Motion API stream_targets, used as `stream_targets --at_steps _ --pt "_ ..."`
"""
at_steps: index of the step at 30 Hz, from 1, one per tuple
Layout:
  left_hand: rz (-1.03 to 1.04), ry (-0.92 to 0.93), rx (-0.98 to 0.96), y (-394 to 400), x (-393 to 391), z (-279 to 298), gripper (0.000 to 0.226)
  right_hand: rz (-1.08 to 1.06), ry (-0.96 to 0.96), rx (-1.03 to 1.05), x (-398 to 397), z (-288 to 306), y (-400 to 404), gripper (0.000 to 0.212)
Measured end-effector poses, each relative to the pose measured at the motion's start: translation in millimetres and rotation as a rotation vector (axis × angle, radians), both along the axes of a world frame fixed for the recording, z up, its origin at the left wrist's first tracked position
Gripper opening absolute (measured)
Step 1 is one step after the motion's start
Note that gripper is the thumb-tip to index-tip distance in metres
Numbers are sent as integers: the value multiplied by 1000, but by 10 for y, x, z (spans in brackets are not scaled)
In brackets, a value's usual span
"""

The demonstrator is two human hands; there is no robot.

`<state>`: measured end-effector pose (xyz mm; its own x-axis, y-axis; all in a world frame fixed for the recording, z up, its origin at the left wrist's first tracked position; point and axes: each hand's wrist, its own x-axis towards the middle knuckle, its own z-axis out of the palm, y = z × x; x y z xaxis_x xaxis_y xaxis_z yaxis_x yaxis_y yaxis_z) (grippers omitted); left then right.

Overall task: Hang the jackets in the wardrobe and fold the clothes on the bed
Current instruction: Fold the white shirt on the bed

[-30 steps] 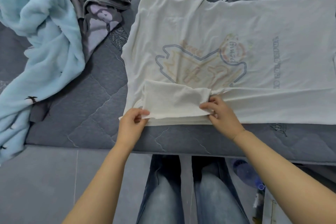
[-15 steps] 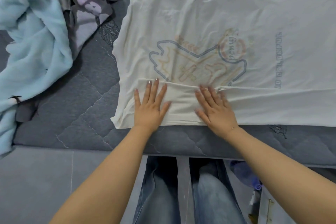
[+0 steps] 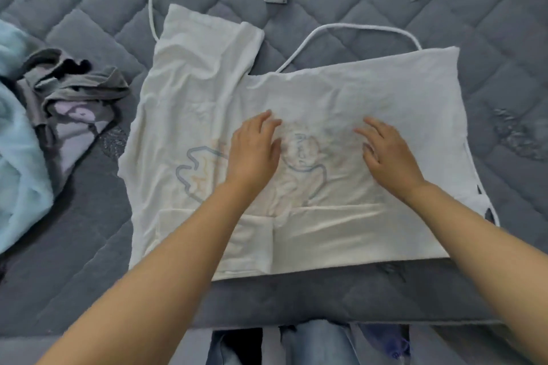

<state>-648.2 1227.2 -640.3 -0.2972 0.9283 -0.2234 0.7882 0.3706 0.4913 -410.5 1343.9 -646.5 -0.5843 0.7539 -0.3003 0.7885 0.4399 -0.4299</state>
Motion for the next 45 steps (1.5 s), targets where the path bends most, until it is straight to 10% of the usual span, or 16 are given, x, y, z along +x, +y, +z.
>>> stream_targets --at_steps 14,18,30,38,45 --pt "-16 150 -149 1420 -262 -523 28 107 -327 257 239 -411 2055 46" --pt "-190 123 141 1020 -172 -183 16 148 -224 419 485 -294 1833 7" --pt "-372 -5 14 -335 596 -53 5 49 -286 326 1665 -8 452 38" --pt "-209 -141 -210 -244 665 -124 21 -132 -701 40 1311 22 260 37" --pt "486 -218 58 143 -336 150 21 -104 -185 -138 217 250 -77 22"
